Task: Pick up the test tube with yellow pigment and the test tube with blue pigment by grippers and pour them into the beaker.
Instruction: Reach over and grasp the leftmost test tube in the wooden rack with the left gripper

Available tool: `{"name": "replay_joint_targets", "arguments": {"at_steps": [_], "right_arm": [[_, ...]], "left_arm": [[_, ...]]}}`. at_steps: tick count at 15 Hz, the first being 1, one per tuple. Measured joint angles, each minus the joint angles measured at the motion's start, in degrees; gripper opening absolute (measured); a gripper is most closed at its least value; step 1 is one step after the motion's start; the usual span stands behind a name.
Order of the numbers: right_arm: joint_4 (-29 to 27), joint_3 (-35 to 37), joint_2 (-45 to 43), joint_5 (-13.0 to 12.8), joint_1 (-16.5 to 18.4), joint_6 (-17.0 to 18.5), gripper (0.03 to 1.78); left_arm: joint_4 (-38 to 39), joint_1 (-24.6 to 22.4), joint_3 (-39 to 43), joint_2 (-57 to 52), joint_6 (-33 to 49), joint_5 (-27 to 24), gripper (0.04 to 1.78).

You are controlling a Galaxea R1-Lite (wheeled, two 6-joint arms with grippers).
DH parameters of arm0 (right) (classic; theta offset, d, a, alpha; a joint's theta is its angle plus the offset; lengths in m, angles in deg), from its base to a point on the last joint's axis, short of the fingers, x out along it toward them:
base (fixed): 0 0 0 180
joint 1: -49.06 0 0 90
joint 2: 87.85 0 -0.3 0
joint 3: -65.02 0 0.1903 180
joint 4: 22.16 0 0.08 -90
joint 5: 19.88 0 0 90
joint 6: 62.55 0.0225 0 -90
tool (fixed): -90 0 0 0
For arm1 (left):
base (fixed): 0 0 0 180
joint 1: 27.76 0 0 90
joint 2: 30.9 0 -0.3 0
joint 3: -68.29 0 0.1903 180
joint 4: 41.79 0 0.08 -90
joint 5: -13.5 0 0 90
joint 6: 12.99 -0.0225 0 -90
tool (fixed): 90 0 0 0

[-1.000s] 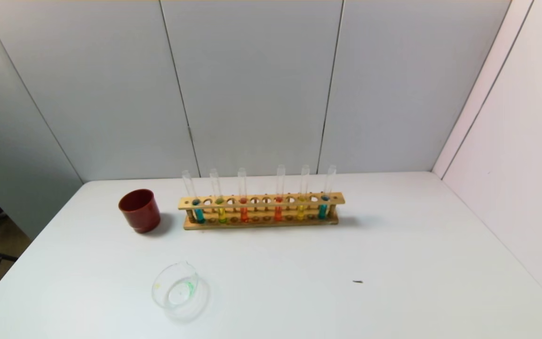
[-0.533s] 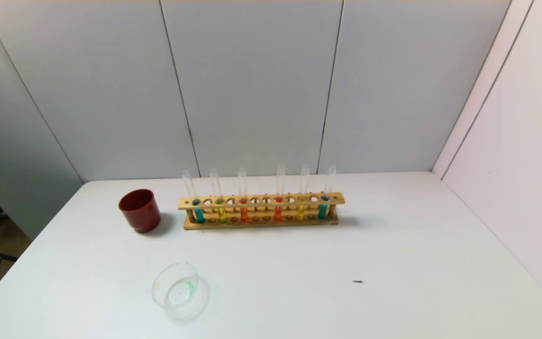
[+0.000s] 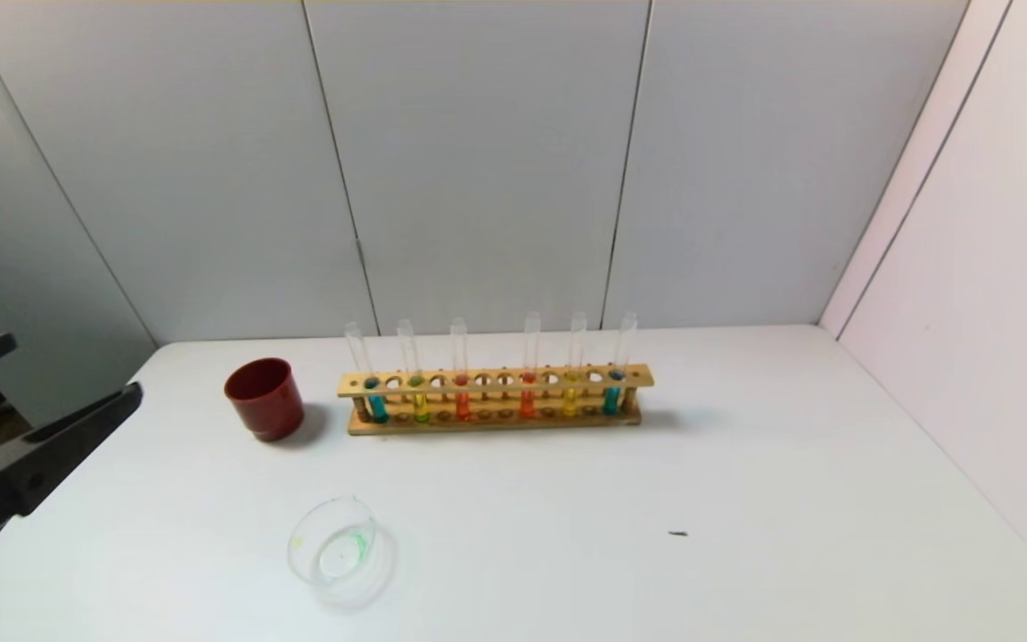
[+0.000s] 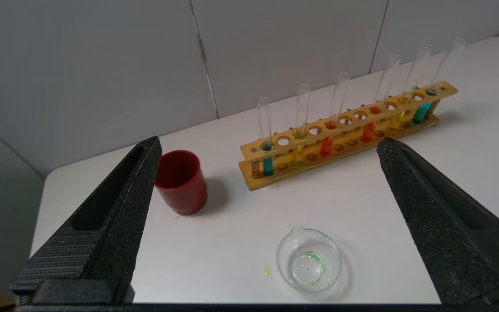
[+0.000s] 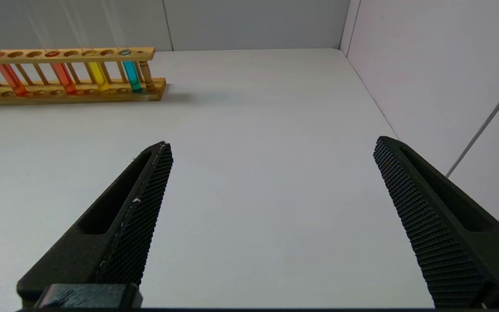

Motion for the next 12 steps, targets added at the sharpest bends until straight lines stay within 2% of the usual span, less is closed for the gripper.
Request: {"name": "replay_joint_targets", "arguments": {"at_steps": [3, 7, 12], "right_arm": [[0.0, 0.0, 0.0, 0.0, 0.0, 0.0, 1.70], [0.0, 0.0, 0.0, 0.0, 0.0, 0.0, 1.70], [0.0, 0.0, 0.0, 0.0, 0.0, 0.0, 1.70]], "left_arm": [[4.0, 4.4, -4.3, 10.8, 0.5, 2.2, 1.75], [15.6, 8.0, -6.3, 24.9, 1.4, 6.8, 1.75], [29.1, 10.7, -8.1, 39.8, 6.9, 14.6, 1.75]]}}
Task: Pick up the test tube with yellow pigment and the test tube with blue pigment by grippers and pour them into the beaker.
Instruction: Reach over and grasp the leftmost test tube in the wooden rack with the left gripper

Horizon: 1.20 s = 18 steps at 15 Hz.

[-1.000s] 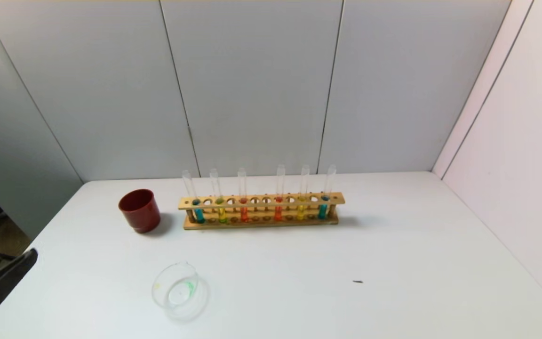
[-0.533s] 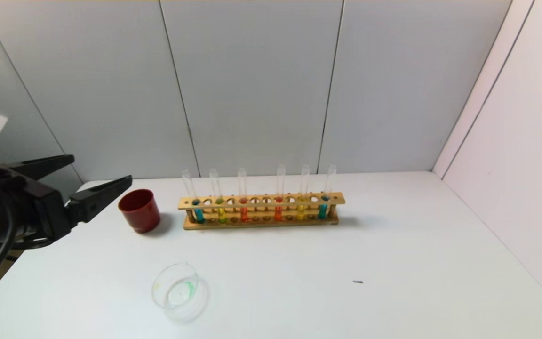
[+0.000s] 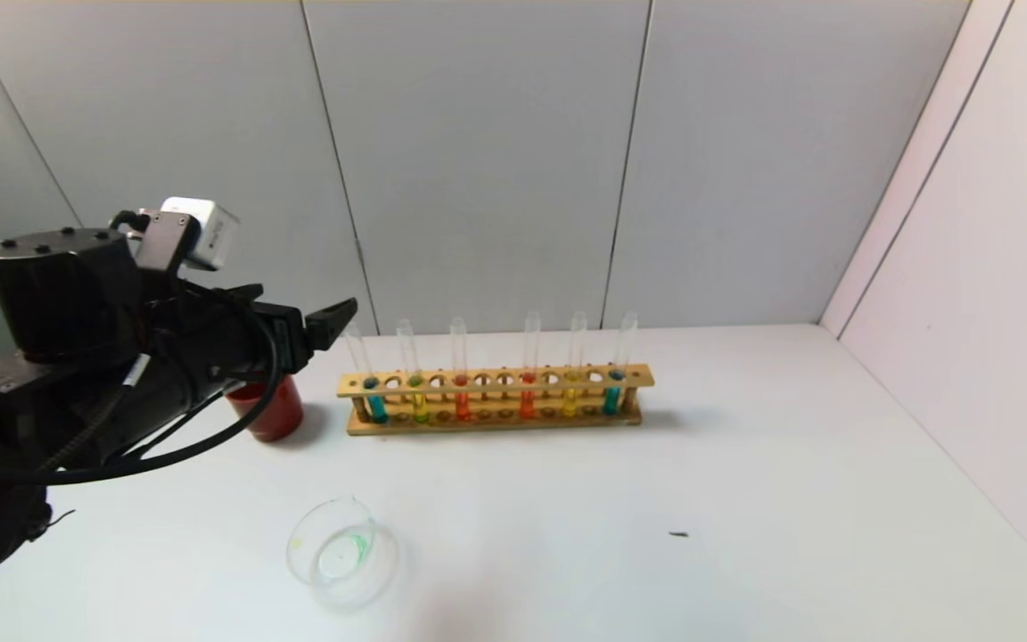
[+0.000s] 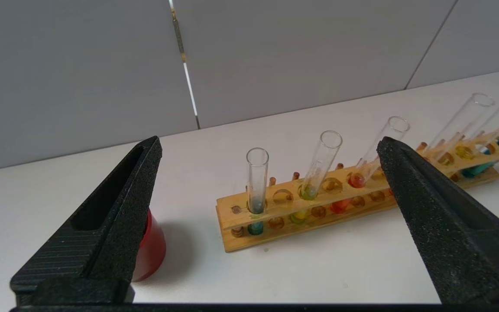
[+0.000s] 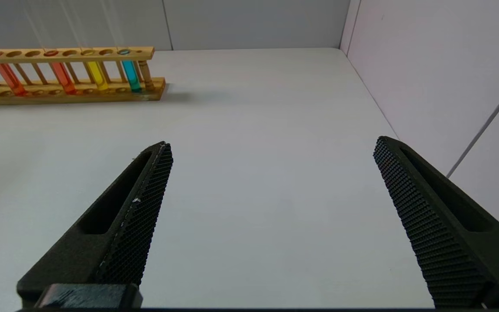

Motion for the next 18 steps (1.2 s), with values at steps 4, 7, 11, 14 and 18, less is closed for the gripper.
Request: {"name": "replay_joint_targets", "arguments": {"at_steps": [4, 7, 11, 14, 18], "right_arm": [[0.0, 0.0, 0.0, 0.0, 0.0, 0.0, 1.70], [0.0, 0.0, 0.0, 0.0, 0.0, 0.0, 1.70], [0.0, 0.0, 0.0, 0.0, 0.0, 0.0, 1.70], [0.0, 0.0, 0.0, 0.0, 0.0, 0.0, 1.70], [0.0, 0.0, 0.0, 0.0, 0.0, 0.0, 1.70]], "left_arm": [[6.9, 0.1, 0.2, 7.6, 1.2, 2.1, 1.75], [9.2, 0.0, 0.9, 12.1, 3.4, 3.4, 1.75], [16.4, 0.0, 1.5, 18.5, 4.4, 4.4, 1.75], [22.9, 0.0, 1.6, 22.6, 4.2, 6.4, 1.75], [24.1, 0.1, 1.5, 25.6, 4.2, 6.3, 1.75]]}}
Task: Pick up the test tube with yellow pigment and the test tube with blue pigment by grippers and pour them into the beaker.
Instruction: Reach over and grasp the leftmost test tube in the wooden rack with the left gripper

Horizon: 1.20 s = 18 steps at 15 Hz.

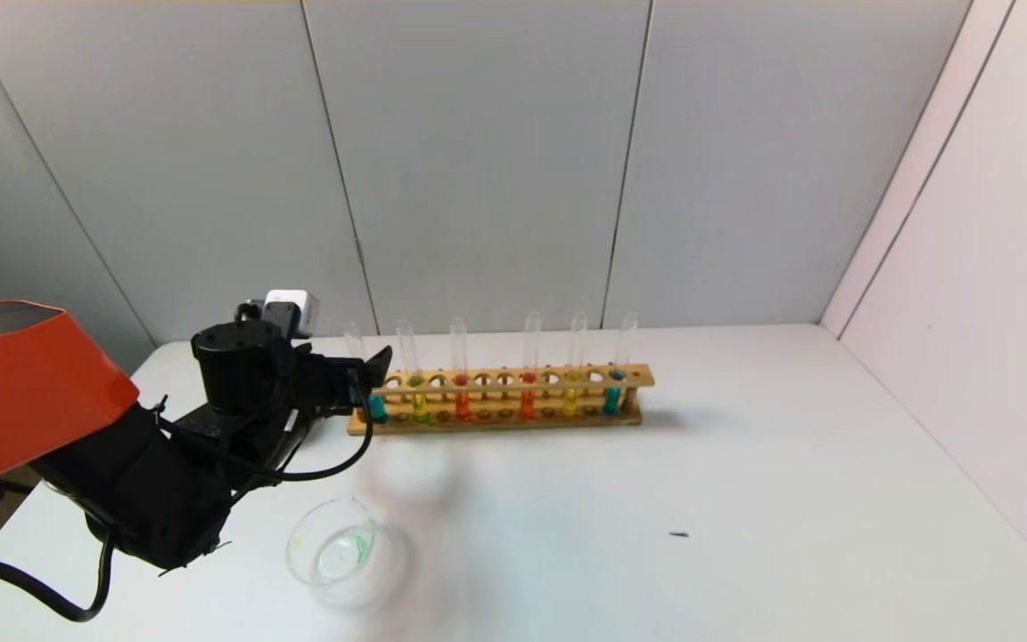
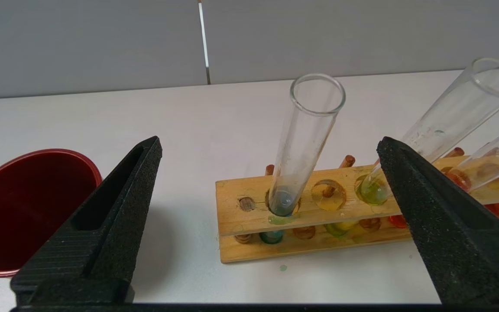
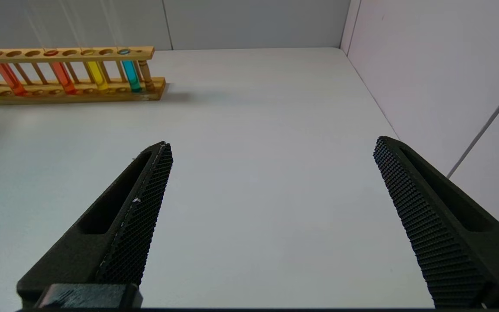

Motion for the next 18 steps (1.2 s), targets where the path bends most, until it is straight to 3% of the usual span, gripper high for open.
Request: {"name": "replay_joint_targets", "arguments": {"at_steps": [11, 14, 18], "right_arm": [[0.0, 0.0, 0.0, 0.0, 0.0, 0.0, 1.70], [0.0, 0.0, 0.0, 0.0, 0.0, 0.0, 1.70], [0.0, 0.0, 0.0, 0.0, 0.0, 0.0, 1.70]], "left_arm": [[4.1, 0.0, -2.7, 4.7, -0.6, 0.3, 1.69], [4.7, -0.1, -4.0, 6.5, -1.5, 0.3, 1.41], [9.6, -0.2, -4.3, 8.9, -3.8, 0.2, 0.69]]}}
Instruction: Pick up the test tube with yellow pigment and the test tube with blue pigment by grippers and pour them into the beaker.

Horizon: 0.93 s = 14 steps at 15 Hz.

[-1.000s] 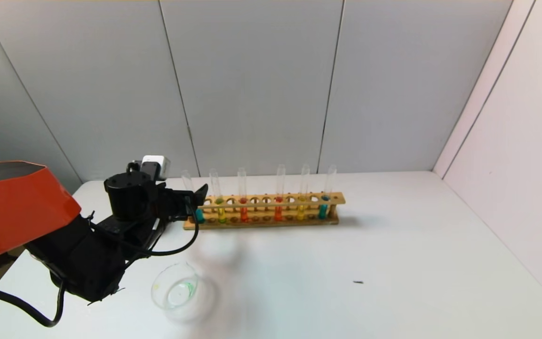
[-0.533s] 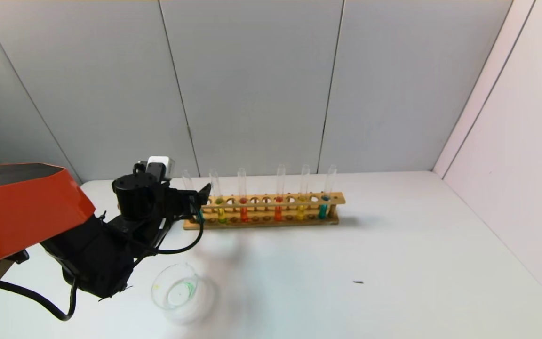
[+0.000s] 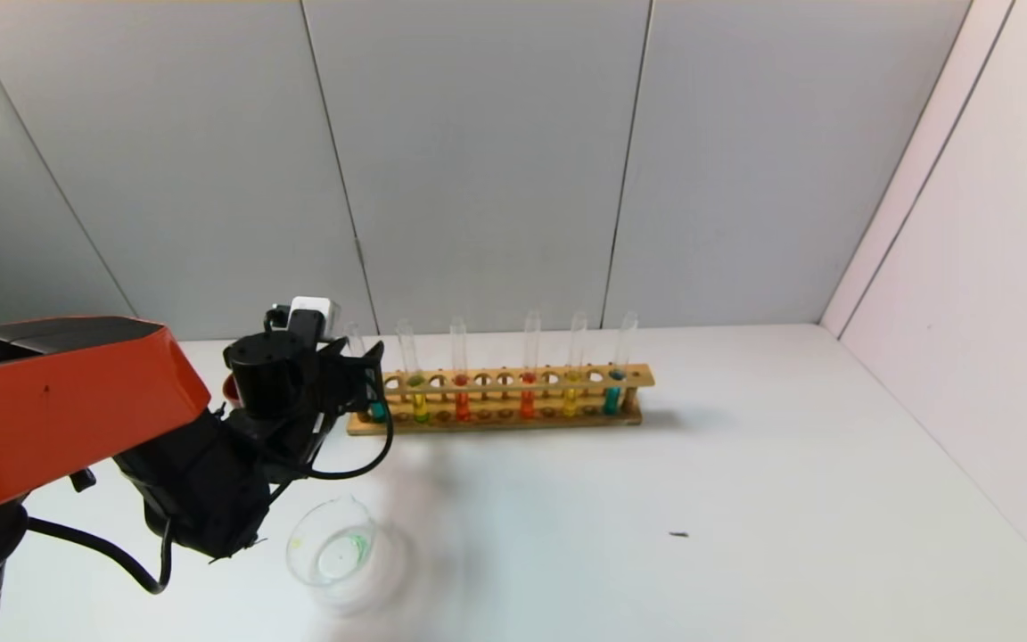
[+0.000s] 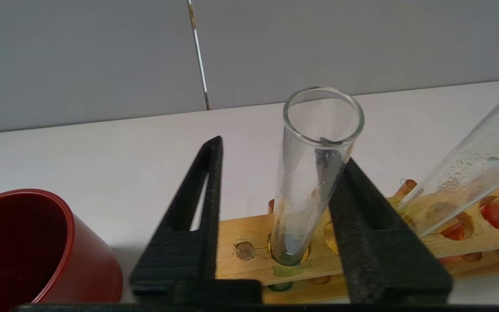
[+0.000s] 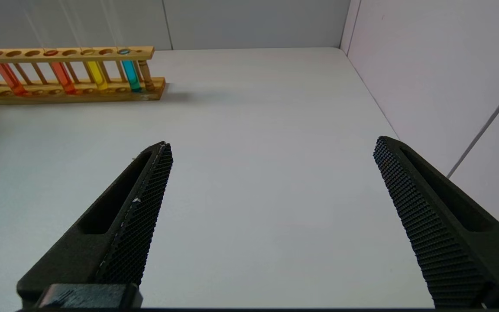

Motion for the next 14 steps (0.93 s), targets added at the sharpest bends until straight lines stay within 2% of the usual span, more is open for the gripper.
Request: {"name": "replay_joint_targets", "arguments": {"at_steps": [2, 3, 14], "right_arm": [[0.0, 0.0, 0.0, 0.0, 0.0, 0.0, 1.70], [0.0, 0.0, 0.0, 0.0, 0.0, 0.0, 1.70], [0.0, 0.0, 0.0, 0.0, 0.0, 0.0, 1.70]], "left_arm": [[0.4, 0.1, 0.1, 0.5, 0.0, -0.1, 0.41], [0.4, 0.1, 0.1, 0.6, 0.1, -0.1, 0.33], [1.2, 0.4, 0.5, 0.4, 0.1, 0.1, 0.32]]}}
